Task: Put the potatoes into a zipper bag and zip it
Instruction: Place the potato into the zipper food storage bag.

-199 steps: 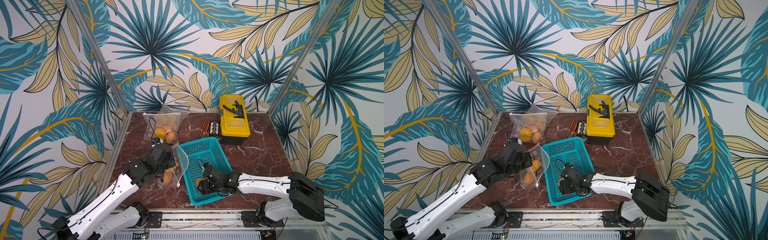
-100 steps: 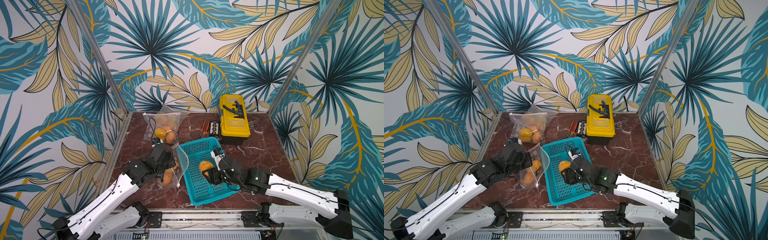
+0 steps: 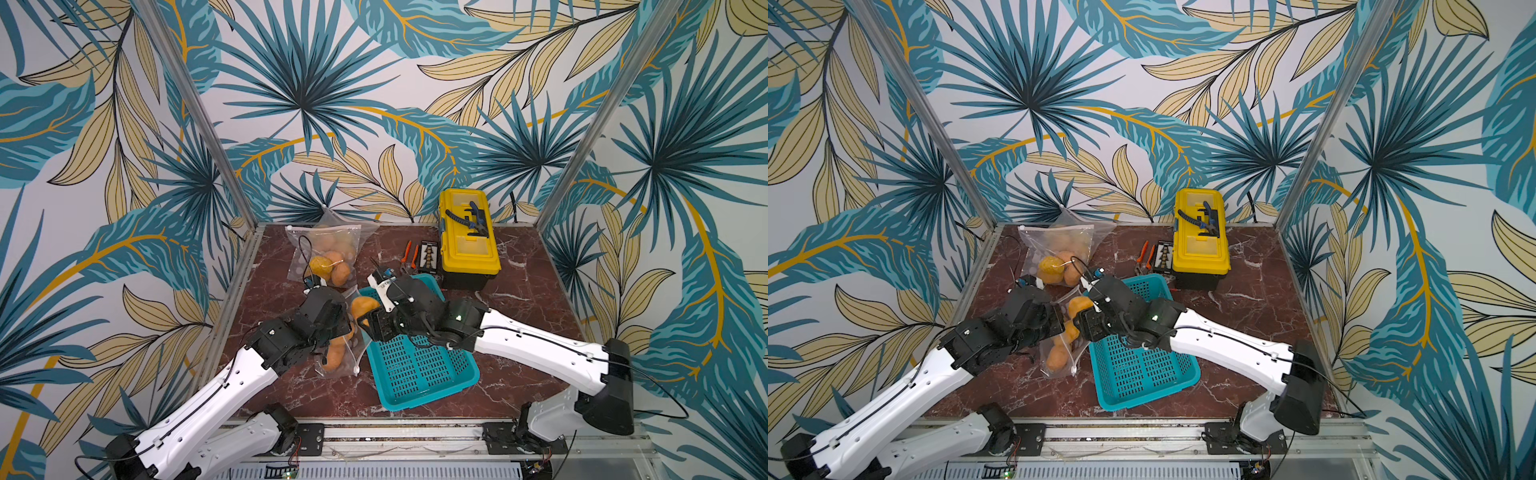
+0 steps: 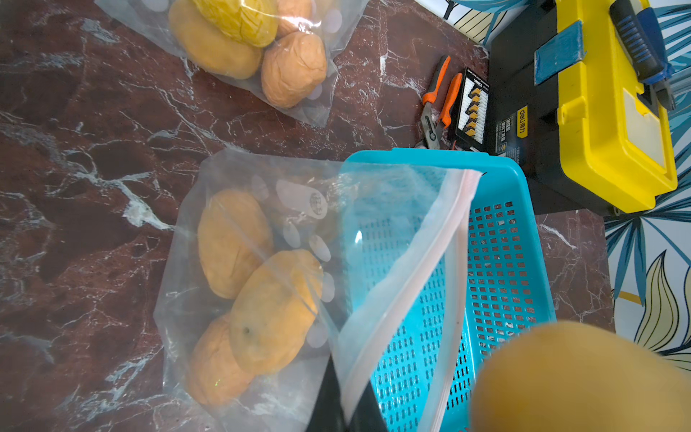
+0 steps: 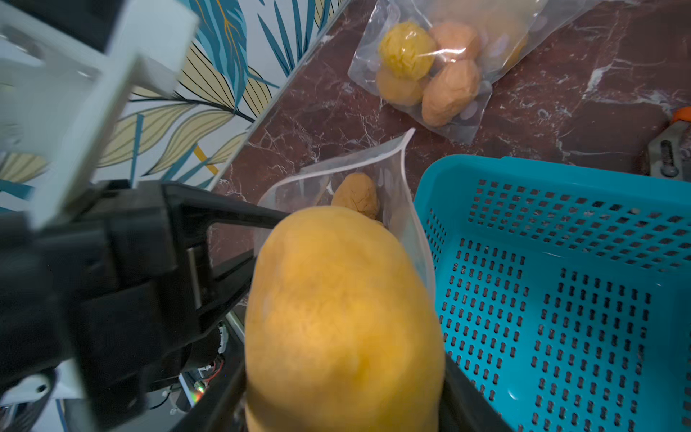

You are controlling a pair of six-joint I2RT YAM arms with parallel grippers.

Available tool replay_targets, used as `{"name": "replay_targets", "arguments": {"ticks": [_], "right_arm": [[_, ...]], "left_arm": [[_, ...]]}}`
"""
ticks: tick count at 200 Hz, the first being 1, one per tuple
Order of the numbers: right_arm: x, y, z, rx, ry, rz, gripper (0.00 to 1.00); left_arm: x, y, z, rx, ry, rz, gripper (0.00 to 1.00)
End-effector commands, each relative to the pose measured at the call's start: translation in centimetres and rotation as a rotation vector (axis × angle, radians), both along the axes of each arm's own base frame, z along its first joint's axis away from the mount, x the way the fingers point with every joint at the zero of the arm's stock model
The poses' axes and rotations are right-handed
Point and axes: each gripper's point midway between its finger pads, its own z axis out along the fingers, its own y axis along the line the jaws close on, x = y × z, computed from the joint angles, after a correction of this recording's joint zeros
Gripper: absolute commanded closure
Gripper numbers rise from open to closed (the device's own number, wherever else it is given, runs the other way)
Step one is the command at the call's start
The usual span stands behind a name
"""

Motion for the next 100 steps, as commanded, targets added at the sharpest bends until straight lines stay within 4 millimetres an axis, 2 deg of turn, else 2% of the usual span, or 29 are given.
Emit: {"name": "replay_targets", "arguments": {"ticks": [1, 38, 80, 100], "right_arm": [[0.2, 1.0, -1.1, -0.038, 0.006, 0.035, 0.63], [0.7, 2.5, -3.0, -0.044, 0.05, 0.054, 0.6], [0.9, 2.8, -3.6, -0.048, 0.061, 0.053, 0.28], [1.1, 2.5, -3.2, -0.049, 0.052, 0.045, 0.18]], "left_arm": [[0.1, -0.2, 0.7, -0.011, -0.024, -0.012, 1.0], [0.1, -0.2, 0.7, -0.013, -0.026, -0.013, 1.0], [0.1, -0.2, 0.7, -0.013, -0.027, -0.011, 1.0], [0.1, -0.2, 0.7, -0.012, -0.026, -0.012, 1.0]]}}
